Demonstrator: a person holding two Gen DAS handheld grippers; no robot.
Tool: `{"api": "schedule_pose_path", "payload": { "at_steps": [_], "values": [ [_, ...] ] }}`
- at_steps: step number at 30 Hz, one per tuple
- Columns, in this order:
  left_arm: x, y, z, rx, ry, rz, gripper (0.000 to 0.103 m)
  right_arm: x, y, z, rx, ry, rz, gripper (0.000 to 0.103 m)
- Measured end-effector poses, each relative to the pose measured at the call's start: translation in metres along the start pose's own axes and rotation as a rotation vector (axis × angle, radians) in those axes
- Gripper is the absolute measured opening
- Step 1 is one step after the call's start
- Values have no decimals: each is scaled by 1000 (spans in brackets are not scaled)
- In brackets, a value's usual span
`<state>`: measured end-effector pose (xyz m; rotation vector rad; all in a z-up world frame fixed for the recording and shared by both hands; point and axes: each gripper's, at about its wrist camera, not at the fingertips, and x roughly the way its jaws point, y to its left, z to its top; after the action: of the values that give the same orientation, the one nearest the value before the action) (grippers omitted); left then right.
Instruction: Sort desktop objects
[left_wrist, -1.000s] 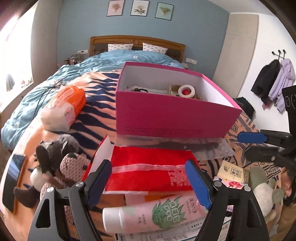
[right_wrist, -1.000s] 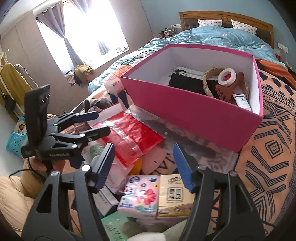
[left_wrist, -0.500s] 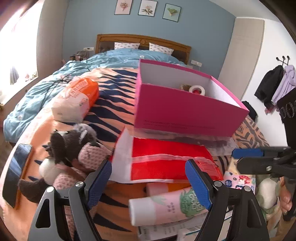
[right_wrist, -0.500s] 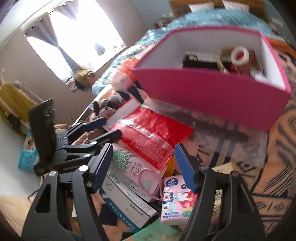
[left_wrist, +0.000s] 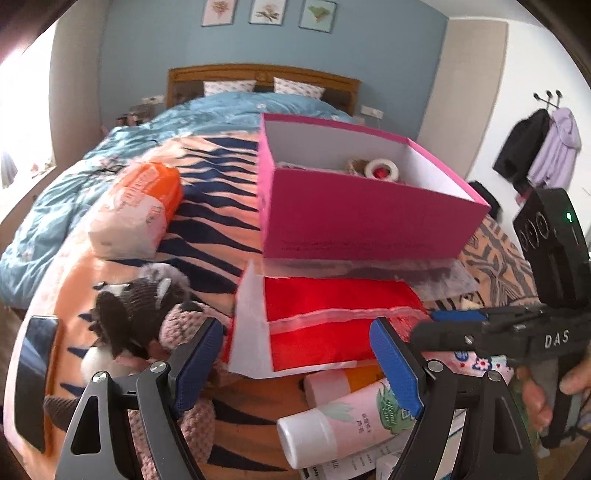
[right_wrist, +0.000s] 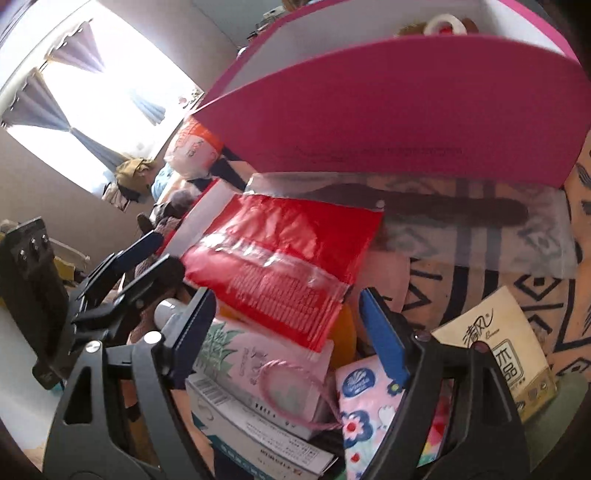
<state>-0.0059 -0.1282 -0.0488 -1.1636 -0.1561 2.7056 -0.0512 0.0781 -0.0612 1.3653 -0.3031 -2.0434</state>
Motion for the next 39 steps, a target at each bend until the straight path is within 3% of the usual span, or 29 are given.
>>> {"api": "schedule_pose_path", "payload": {
  "at_steps": [7,13,15,18,28,32,37,39],
  "values": [
    [19,-4,0,7,86,-85,84,-1,5,2,-66,-40,-8,81],
    [21,1,0,-36,106,-146,82,-4,4,4,-77,-65,-6,73],
    [21,3,1,-50,111,-160,81,-5,3,4,-81,-77,-12,67],
    [20,5,2,-76,116,-192,80,-8,2,4,-91,-85,-10,66],
    [26,7,9,-55,158,-190,80,4,-11,13,-22,-36,5,66],
    [28,9,8,-56,173,-180,69,6,-11,16,-14,-32,8,66],
    [25,11,8,-60,177,-192,69,5,-8,16,-32,-50,8,66],
    [25,10,8,-57,178,-191,69,0,-3,15,-66,-85,9,56]
  ]
}}
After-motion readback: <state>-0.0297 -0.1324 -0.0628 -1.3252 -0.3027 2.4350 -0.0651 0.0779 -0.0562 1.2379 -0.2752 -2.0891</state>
